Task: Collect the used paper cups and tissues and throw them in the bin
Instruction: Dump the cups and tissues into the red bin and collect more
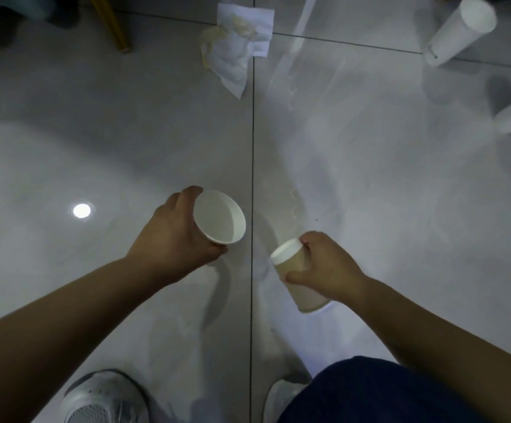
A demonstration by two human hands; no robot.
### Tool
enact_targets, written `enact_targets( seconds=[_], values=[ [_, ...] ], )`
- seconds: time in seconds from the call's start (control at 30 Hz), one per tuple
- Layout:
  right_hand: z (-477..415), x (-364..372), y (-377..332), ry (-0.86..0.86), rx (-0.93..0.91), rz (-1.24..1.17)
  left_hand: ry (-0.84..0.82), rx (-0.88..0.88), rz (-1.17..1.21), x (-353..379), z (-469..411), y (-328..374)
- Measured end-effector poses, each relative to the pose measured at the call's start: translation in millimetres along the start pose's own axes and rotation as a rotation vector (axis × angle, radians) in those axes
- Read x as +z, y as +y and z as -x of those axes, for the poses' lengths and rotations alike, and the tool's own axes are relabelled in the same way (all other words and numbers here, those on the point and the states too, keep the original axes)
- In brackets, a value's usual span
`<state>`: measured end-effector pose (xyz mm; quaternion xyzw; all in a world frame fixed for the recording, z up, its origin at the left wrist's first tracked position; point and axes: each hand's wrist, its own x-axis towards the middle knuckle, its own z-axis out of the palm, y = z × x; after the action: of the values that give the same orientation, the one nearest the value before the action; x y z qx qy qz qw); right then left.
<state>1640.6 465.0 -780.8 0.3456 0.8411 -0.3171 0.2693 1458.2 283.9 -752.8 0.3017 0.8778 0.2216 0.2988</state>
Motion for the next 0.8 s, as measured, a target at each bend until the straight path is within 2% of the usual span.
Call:
enact_targets(
  seconds=[0.1,0.2,0.3,0.4,0.5,0.63,0.8],
  values=[
    [-13.7,-7.3,-16.7,0.12,-0.074,-0.052,-0.008,-0.002,-0.024,-0.1,0.7,-1.0],
    [-25.0,-9.5,-27.3,0.132,-0.114,-0.012,-0.005,-0.021,-0.05,-1.1,0.8,-2.5],
    [-23.0,-8.1,-26.7,0.143,-0.039,0.008,0.0,-0.037,-0.068,-1.6,0.7,-6.3],
    [-15.1,-1.4,-15.8,0.079,0.073,-0.046,0.0,-0.056,-0.071,-1.1,-0.5,-10.8],
    [-11.6,2.9,-5.9,0.046,0.057,-0.054,-0.009,-0.067,-0.081,0.9,-2.5,-12.9],
    [-16.2,-3.8,-7.2,0.129,0.048,-0.169,-0.021,-0.057,-0.093,2.1,-3.4,-13.0],
    [-20.1,-33.3,-29.1,0.149,-0.04,-0.392,-0.017,-0.029,-0.116,-1.6,-6.1,-10.5]
  ],
)
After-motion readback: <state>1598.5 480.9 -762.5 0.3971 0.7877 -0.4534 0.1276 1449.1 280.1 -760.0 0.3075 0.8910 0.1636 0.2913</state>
